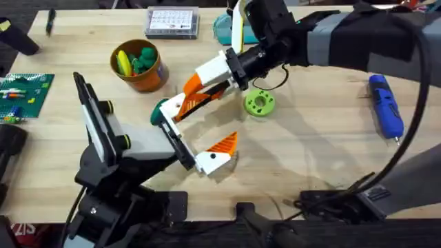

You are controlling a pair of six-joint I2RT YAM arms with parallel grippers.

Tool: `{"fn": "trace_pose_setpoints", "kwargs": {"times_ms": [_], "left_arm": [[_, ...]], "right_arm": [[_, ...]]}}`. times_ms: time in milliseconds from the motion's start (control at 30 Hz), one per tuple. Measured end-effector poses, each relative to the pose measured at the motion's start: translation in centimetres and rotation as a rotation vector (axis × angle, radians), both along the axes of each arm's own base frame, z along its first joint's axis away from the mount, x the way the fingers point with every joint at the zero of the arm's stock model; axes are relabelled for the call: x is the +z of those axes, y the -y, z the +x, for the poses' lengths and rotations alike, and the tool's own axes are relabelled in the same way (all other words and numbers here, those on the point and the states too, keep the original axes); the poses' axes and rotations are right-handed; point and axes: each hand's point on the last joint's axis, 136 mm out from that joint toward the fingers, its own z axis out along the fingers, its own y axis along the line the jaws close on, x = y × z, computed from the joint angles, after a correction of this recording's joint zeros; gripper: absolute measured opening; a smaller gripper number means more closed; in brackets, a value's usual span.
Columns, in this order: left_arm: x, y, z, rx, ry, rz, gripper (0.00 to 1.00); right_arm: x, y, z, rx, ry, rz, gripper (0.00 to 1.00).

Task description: Pick up the gripper from the table and insert it into the empty holder that is missing its gripper. Then pick up a screw, insert it into the mounting hole, and use the screwdriver to tighten it. Finally, clean up the table by picking up the vegetable and placing it into the bucket.

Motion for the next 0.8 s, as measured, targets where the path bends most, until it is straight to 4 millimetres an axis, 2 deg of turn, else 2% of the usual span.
{"fn": "trace_pose_setpoints", "kwargs": {"times_ms": [67, 100, 167, 267, 400, 567, 667, 800], "left_arm": [[0.0, 0.0, 0.0, 0.000, 0.000, 0.000, 0.990], [0.0, 0.0, 0.0, 0.000, 0.000, 0.000, 0.990], [0.0, 0.0, 0.0, 0.000, 0.000, 0.000, 0.990], [0.0, 0.0, 0.0, 0.000, 0.000, 0.000, 0.990], [0.0, 0.0, 0.0, 0.000, 0.000, 0.000, 0.990], [0.0, 0.0, 0.0, 0.000, 0.000, 0.000, 0.990], [0.0, 0.0, 0.0, -0.001, 0.000, 0.000, 0.990], [0.0, 0.0, 0.0, -0.001, 0.000, 0.000, 0.990]], "right_arm": [[0.0, 0.0, 0.0, -0.002, -0.003, -0.002, 0.819], [0.0, 0.0, 0.1, -0.003, -0.001, -0.002, 0.926], [0.0, 0.2, 0.3, -0.008, 0.000, -0.001, 0.988], [-0.1, 0.8, 1.1, -0.034, 0.001, -0.003, 0.993], [-0.2, 2.5, 3.2, -0.103, 0.005, -0.009, 0.994], [-2.1, 5.6, 5.4, -0.221, -0.009, -0.127, 0.995], [-3.4, 7.8, 4.9, -0.265, 0.013, -0.274, 0.994], [-2.0, 10.3, 3.8, -0.291, 0.157, -0.419, 0.994]]}}
